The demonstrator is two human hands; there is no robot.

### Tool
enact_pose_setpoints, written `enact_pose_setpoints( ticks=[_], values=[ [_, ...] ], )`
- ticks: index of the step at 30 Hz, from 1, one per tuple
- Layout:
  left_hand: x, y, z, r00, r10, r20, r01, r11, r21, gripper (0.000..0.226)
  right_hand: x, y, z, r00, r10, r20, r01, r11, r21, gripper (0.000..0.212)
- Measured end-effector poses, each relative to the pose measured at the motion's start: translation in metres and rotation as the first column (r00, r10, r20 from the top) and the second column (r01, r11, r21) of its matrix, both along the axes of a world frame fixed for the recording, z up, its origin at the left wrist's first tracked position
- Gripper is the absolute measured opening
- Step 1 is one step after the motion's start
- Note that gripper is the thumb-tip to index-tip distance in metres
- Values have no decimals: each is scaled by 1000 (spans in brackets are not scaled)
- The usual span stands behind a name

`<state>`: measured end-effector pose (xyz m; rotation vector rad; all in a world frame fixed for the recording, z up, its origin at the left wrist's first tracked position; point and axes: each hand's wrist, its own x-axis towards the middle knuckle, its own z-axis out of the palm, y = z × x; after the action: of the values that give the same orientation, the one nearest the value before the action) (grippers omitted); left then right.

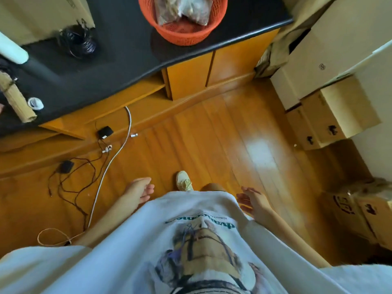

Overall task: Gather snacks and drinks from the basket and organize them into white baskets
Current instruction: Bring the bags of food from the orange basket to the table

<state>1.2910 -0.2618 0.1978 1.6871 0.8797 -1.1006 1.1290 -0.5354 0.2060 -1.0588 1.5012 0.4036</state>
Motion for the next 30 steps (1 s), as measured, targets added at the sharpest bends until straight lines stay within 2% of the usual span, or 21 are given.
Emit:
enact_pose_setpoints(
  ticks=[4,6,9,13,16,19,22,25,27,28,29,30],
  values=[
    [67,-69,17,981,-145,130,154,986,-60,23,31,-30,2,991,-135,-23,134,991,-21,7],
    [95,-92,16,967,-196,166,212,973,-90,21,55,-50,-2,989,-139,-45,137,990,-35,6],
    [122,-110,10,962,-237,136,249,965,-83,21,96,-80,-7,992,-102,-79,100,994,-31,11],
    [160,-122,-2,988,-109,105,111,994,-15,23,174,-126,-18,994,-18,-107,15,999,-29,19],
    [191,-130,-2,997,61,51,-62,998,25,15,248,-158,-13,996,53,-75,-56,998,-39,21],
    [217,-135,2,975,222,-27,-220,974,57,24,323,-182,-5,990,139,-29,-140,990,-35,32],
    [239,-140,-2,939,344,-24,-338,932,130,23,399,-196,3,962,270,26,-269,962,-47,35],
    [260,-145,-6,899,439,-9,-432,888,155,10,468,-204,10,914,390,117,-375,918,-126,30],
    [278,-150,-5,880,475,26,-474,871,127,11,508,-209,15,864,480,153,-446,870,-211,28],
    [292,-152,-6,875,481,59,-484,868,111,13,529,-211,18,813,560,160,-504,814,-288,27],
    [309,-156,-6,872,479,100,-488,868,92,15,548,-213,20,732,665,146,-575,719,-391,26],
    [327,-160,-6,872,467,145,-480,875,71,16,567,-215,22,627,772,101,-639,585,-500,25]
  ],
)
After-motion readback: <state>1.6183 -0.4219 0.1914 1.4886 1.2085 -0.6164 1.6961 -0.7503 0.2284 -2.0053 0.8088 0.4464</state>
